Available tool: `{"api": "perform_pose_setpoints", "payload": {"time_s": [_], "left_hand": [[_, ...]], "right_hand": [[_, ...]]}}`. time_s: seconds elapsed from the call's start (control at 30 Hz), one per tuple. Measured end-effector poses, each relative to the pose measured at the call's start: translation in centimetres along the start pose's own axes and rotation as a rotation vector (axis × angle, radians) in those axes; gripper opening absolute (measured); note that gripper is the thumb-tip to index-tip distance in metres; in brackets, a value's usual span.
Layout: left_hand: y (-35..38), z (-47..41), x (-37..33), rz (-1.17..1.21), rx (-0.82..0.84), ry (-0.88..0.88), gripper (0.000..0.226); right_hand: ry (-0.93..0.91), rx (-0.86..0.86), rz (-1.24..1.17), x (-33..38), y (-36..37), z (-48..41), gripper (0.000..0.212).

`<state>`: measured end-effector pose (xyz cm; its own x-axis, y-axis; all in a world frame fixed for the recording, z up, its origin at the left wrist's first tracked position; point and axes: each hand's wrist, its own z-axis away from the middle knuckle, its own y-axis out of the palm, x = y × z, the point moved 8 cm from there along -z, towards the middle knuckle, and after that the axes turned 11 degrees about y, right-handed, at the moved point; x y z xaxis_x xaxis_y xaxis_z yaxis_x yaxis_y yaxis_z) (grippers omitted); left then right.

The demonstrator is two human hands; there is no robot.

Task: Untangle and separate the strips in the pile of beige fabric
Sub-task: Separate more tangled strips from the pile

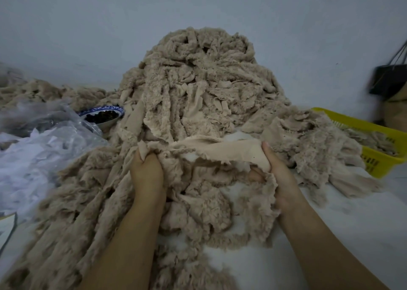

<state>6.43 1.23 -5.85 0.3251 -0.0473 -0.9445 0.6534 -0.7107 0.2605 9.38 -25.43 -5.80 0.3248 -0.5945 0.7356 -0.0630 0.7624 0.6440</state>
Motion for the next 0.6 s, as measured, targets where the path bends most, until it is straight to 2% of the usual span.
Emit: {"api": "perform_pose_setpoints", "payload": {"time_s": [0.1, 0.2, 0.3, 0.37, 0.47, 0.53, 0.6], "left_hand": [[0.3, 0.0, 0.6, 0.116, 0.032, -0.097, 0.036], [0.0, 0.0, 0.9, 0.277, -0.061, -0.149, 0.045], [-1.8, -0.3, 1.4, 0.333, -0.156, -0.264, 0.041], [-2.7, -0.8, 1.8, 0.301, -0.156, -0.322, 0.041], [-1.2, -0.3, 0.8, 0.176, -0.046, -0.216, 0.031], [1.5, 0.8, 0.0, 0.214, 0.151, -0.162, 0.025], [3.3, 1.7, -0.7, 0.177, 0.367, -0.119, 0.029]], "right_hand": [[0.037, 0.01, -0.041, -0.1, -0.3, -0.1, 0.036], [-0.018, -0.07, 0.082, 0.0, -1.1, -0.5, 0.042], [0.044, -0.081, -0.054, -0.1, -2.2, -0.4, 0.054], [0.039, -0.114, -0.143, 0.7, -3.4, -0.3, 0.053], [0.077, -0.043, -0.187, 0.1, -2.1, -0.7, 0.048], [0.115, 0.056, -0.127, -0.9, -0.1, -0.7, 0.042], [0.122, 0.129, -0.122, -1.1, 1.2, -0.5, 0.021]]}}
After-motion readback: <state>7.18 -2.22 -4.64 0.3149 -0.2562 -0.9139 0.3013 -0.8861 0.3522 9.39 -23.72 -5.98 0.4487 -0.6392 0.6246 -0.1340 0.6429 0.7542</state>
